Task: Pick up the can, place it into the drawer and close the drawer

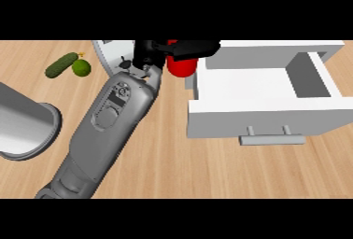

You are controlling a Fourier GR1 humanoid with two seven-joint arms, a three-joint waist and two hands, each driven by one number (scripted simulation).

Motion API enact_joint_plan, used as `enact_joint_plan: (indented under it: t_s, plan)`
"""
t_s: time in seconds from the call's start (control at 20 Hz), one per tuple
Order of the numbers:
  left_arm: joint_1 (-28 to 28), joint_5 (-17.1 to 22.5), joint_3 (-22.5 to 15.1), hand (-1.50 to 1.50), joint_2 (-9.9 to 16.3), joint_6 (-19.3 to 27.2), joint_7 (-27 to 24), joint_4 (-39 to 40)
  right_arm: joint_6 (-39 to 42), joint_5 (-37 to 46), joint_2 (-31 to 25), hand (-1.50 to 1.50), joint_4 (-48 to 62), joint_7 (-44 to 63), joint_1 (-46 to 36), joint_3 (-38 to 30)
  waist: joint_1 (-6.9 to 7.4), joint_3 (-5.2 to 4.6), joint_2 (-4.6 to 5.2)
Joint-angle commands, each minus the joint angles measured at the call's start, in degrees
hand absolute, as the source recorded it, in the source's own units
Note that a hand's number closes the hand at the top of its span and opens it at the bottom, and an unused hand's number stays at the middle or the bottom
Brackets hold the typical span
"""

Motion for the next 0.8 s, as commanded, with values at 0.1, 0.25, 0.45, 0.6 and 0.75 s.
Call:
enact_joint_plan:
  t_s: [0.1, 0.25, 0.45, 0.6, 0.75]
  plan:
    - [-9.4, 3.3, -2.4, 1.5, 0.0, 4.8, -0.6, 9.5, 0.4, -1.0, 0.3, -1.5, -0.3, 0.3, 0.0, -0.7, -0.19, 0.01, 0.03]
    - [-16.2, 5.7, -4.5, 1.5, 0.0, 6.8, 2.4, 14.0, -0.1, 1.0, -0.9, -1.5, 3.1, 0.4, -2.9, -0.7, -0.33, 0.02, 0.13]
    - [-17.3, 8.8, -4.9, 1.5, 0.0, 6.7, -2.6, 20.0, -0.5, 1.1, 0.0, -1.5, 2.6, 0.1, -2.7, -0.5, -0.38, 0.01, 0.15]
    - [-24.0, 10.6, -3.6, 1.5, 0.0, 6.9, -5.6, 28.6, 0.0, 1.0, 0.8, -1.5, 2.0, -0.1, -2.9, 1.1, -1.6, 0.05, 0.52]
    - [-24.5, 14.8, -9.0, 1.5, 0.0, 10.0, -5.6, 29.6, 1.0, -0.4, -1.2, -1.5, 4.4, -1.2, -3.1, -0.8, -2.07, 0.08, 0.46]
